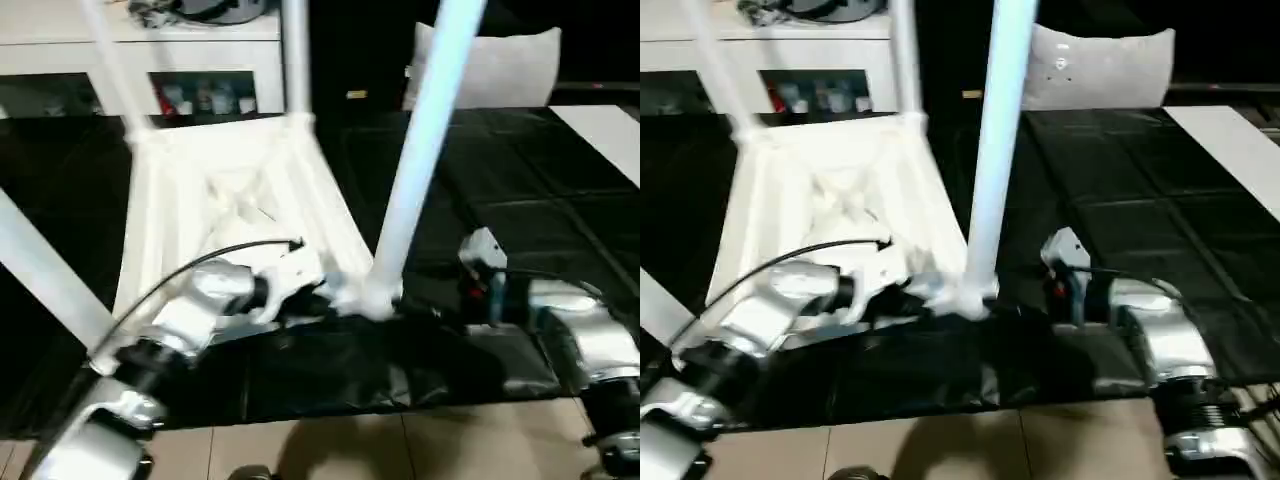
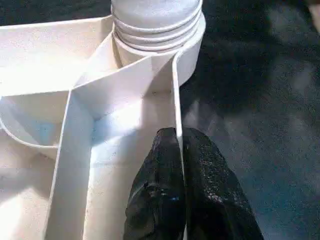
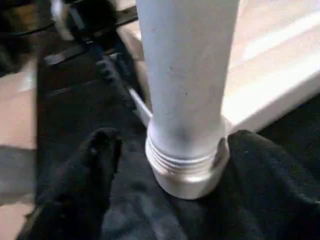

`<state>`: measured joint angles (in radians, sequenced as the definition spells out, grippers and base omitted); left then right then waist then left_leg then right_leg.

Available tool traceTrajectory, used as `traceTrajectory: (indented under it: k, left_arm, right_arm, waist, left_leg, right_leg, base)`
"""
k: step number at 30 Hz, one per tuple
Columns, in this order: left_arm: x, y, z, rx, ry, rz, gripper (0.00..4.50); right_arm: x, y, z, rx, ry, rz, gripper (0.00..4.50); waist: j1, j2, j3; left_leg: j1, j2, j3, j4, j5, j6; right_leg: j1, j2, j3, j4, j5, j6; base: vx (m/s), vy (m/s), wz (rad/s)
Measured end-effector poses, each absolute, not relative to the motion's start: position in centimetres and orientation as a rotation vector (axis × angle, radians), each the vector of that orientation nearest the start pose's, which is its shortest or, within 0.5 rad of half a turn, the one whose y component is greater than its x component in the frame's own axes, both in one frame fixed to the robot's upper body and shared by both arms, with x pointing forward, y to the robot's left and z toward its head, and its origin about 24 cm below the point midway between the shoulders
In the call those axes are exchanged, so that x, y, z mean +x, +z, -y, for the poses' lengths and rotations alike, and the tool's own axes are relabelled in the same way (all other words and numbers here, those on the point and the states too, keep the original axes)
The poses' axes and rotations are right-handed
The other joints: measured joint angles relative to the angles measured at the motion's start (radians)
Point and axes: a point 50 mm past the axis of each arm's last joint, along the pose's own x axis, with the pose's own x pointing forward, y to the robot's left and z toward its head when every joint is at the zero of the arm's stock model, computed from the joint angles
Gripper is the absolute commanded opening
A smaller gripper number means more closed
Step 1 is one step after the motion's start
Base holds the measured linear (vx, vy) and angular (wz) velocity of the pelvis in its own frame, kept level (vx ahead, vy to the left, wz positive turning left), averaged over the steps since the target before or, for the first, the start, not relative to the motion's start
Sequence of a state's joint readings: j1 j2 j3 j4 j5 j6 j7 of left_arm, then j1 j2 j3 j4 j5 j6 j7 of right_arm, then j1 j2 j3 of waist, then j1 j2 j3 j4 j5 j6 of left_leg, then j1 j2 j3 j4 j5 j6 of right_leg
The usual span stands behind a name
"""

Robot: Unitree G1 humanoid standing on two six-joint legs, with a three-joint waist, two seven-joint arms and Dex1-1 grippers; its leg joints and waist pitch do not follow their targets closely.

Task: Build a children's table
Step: Rotate leg to tighten

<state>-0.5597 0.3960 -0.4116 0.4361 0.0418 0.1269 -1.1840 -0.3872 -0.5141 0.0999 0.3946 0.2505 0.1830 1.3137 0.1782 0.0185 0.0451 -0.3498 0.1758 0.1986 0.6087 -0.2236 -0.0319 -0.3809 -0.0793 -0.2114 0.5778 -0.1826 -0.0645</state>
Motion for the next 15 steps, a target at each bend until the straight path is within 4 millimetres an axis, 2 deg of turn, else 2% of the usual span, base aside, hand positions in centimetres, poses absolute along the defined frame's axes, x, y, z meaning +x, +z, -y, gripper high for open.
traceTrajectory:
  k: [6,15]
  left_arm:
    - [29.6,5.5,-11.4,0.583,-1.532,-0.447,0.0]
    - [29.3,5.5,-11.3,0.604,-1.58,-0.441,0.0]
  right_arm:
    - [28.2,6.2,18.8,-0.081,1.366,-0.358,2.98]
    - [28.2,5.9,17.9,-0.065,1.416,-0.358,2.41]
  waist:
    - [0.023,0.0,0.0]
    - [0.023,0.0,0.0]
  left_leg:
    - [0.0,0.0,0.001,0.0,0.0,0.0]
    - [0.001,0.0,0.001,0.001,0.0,0.0]
  right_leg:
    - [0.0,0.0,0.0,0.0,0.0,0.0]
    - [0.0,0.0,0.001,0.001,0.0,0.0]
  base:
    - [0.0,0.0,0.0]
    - [0.0,0.0,0.0]
